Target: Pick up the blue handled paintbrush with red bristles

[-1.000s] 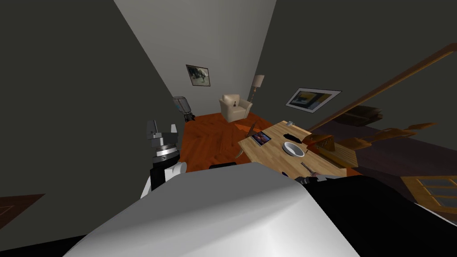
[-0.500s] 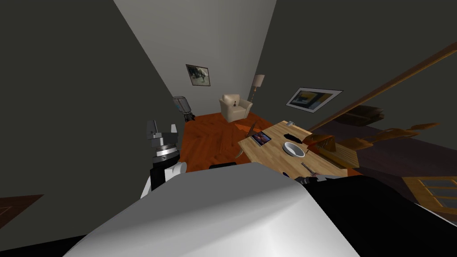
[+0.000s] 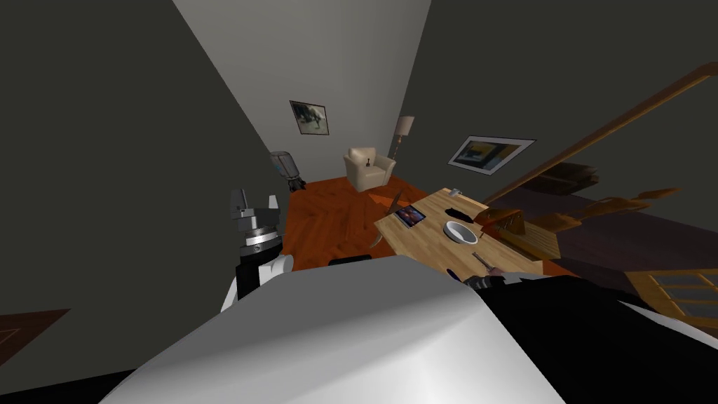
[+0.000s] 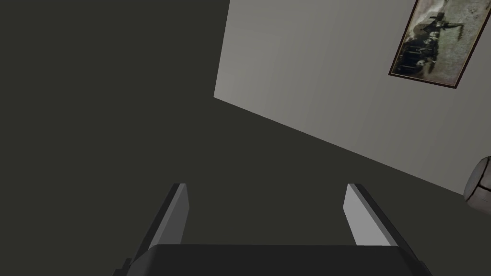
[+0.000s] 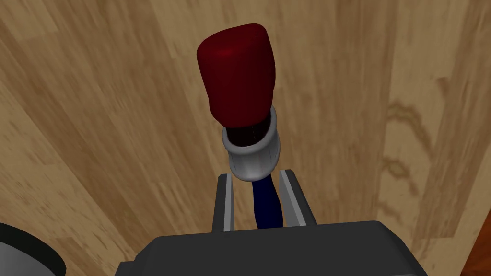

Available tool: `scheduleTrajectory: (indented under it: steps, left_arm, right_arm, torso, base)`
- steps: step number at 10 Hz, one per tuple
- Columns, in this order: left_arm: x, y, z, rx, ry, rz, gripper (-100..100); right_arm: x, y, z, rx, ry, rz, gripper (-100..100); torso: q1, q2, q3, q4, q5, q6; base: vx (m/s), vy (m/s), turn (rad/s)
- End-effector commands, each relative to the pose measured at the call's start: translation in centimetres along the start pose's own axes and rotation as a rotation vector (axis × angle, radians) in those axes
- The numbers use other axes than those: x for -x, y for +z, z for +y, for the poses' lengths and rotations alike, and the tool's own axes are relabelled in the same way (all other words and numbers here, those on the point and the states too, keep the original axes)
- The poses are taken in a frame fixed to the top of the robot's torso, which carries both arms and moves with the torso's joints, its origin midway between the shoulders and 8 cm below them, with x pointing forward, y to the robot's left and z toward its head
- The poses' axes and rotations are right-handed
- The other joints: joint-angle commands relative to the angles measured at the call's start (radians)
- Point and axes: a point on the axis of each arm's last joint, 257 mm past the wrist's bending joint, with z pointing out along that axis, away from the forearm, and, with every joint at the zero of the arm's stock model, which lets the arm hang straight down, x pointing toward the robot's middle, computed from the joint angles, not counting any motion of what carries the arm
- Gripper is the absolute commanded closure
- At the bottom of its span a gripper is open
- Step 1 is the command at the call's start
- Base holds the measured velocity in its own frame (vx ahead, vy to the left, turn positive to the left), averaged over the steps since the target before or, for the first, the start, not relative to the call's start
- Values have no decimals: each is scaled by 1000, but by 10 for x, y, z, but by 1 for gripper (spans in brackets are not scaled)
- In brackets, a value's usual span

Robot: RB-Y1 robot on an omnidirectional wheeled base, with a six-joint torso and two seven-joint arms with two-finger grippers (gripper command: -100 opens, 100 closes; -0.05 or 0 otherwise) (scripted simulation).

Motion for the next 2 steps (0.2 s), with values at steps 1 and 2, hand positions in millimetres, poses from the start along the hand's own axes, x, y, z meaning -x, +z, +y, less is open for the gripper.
scheduleTrajectory:
  steps: [1,2]
  left_arm:
    - [0,0,0,0,0,0,0]
    - [0,0,0,0,0,0,0]
  right_arm:
    - [0,0,0,0,0,0,100]
    - [0,-1,0,1,1,0,0]
  torso:
    - [0,0,0,0,0,0]
    - [-2,-1,0,0,-1,0]
  base:
    - [-10,21,-9]
    - [0,0,0]
